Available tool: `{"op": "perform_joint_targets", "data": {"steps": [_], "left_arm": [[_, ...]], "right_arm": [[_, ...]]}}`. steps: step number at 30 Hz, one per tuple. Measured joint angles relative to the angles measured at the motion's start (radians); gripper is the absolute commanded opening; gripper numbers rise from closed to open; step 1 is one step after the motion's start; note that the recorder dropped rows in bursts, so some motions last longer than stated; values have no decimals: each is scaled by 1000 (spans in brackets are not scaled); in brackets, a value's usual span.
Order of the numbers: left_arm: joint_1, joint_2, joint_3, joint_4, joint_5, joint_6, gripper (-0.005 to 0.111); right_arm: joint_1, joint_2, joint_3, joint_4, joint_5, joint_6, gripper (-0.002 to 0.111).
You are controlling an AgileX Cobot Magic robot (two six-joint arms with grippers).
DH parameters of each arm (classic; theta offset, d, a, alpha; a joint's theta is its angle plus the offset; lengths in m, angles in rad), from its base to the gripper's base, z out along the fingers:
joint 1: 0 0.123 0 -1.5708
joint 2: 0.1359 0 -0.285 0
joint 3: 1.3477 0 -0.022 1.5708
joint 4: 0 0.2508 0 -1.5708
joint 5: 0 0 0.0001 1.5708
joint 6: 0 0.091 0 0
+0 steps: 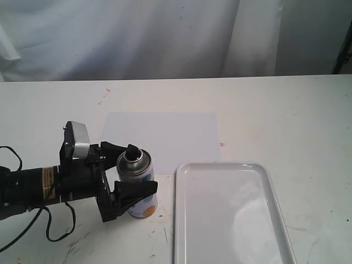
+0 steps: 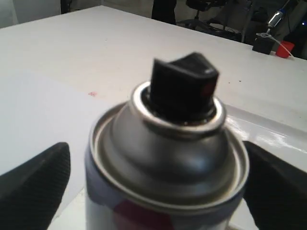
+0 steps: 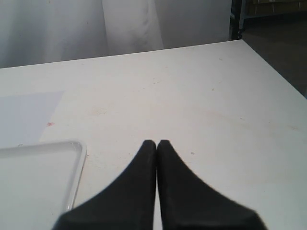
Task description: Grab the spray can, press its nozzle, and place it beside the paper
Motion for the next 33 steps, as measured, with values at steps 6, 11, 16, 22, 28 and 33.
{"op": "perform_joint_targets", "data": {"steps": [6,11,16,22,28,33], "left_arm": [[0,23,0,-55,0,4,81],[0,23,0,-65,0,7,81],[0,23,0,-67,0,7,81],[0,23,0,-89,0,7,81],[0,-11,0,-95,5,0,81],[0,-109,0,-113,8,0,81]], "right_arm": [[0,0,0,0,0,0,0],[0,0,0,0,0,0,0],[0,0,0,0,0,0,0],[0,0,0,0,0,0,0],[0,0,0,0,0,0,0],[0,0,0,0,0,0,0]]}}
